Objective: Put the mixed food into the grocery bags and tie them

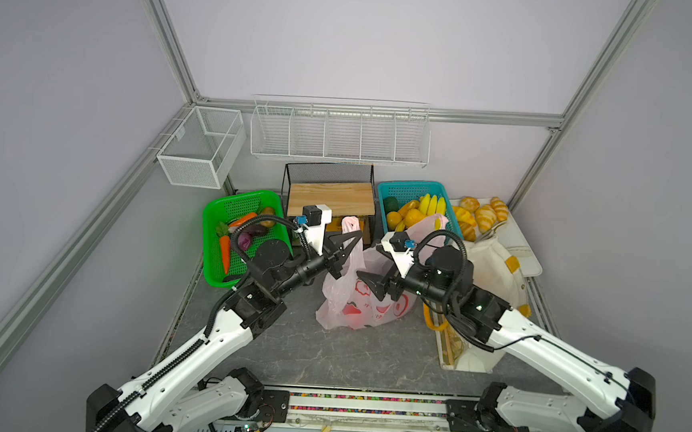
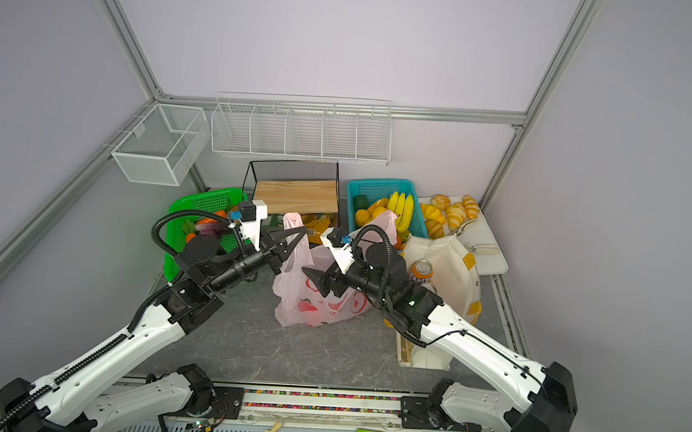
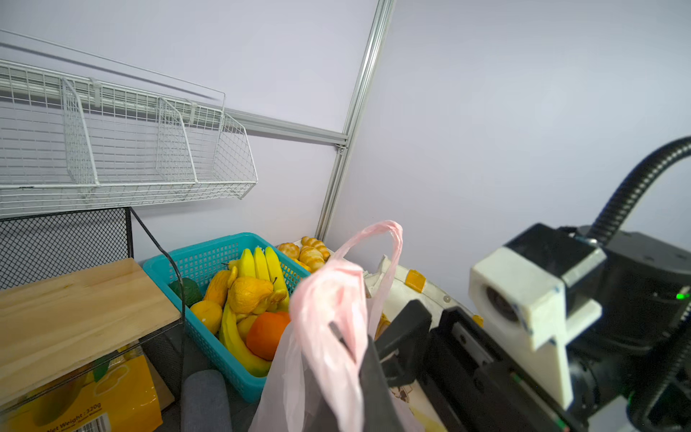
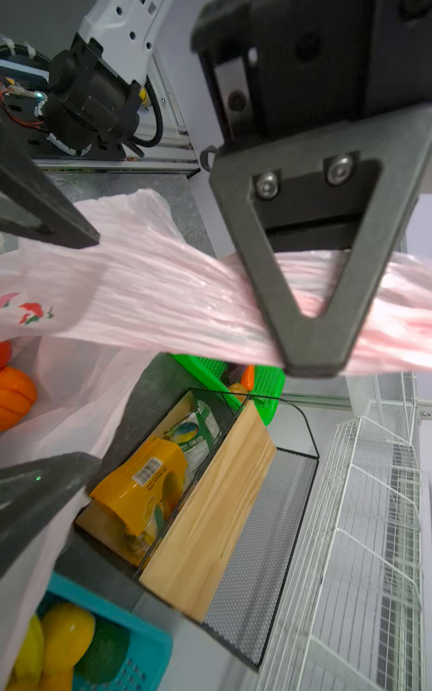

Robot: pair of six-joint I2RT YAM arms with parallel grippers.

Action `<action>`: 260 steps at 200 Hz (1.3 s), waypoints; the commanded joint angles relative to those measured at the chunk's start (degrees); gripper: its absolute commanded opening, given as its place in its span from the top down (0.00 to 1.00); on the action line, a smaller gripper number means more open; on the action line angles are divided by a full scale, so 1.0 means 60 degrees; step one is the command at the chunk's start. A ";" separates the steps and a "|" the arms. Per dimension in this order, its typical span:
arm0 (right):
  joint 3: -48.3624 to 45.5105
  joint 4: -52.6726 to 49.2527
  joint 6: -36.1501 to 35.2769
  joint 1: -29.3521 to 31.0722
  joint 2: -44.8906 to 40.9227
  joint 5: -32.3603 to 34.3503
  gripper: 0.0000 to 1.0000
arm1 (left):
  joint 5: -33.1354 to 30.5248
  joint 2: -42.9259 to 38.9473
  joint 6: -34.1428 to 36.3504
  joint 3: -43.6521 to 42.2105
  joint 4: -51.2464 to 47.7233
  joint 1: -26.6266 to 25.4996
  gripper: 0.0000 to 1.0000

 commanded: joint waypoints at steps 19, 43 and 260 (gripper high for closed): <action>-0.0232 0.3291 0.0749 0.0638 0.0509 0.0724 0.12 | -0.0230 -0.0136 -0.0712 -0.0141 0.0526 0.0026 1.00; -0.0309 0.3806 0.0870 0.0847 0.0918 0.1446 0.12 | -0.0286 -0.0114 -0.0858 -0.0130 0.0599 0.0026 1.00; -0.0971 0.4193 -0.0963 0.0665 0.2849 0.3976 0.85 | -0.0517 0.0738 0.0181 0.1055 -0.1005 0.0784 0.74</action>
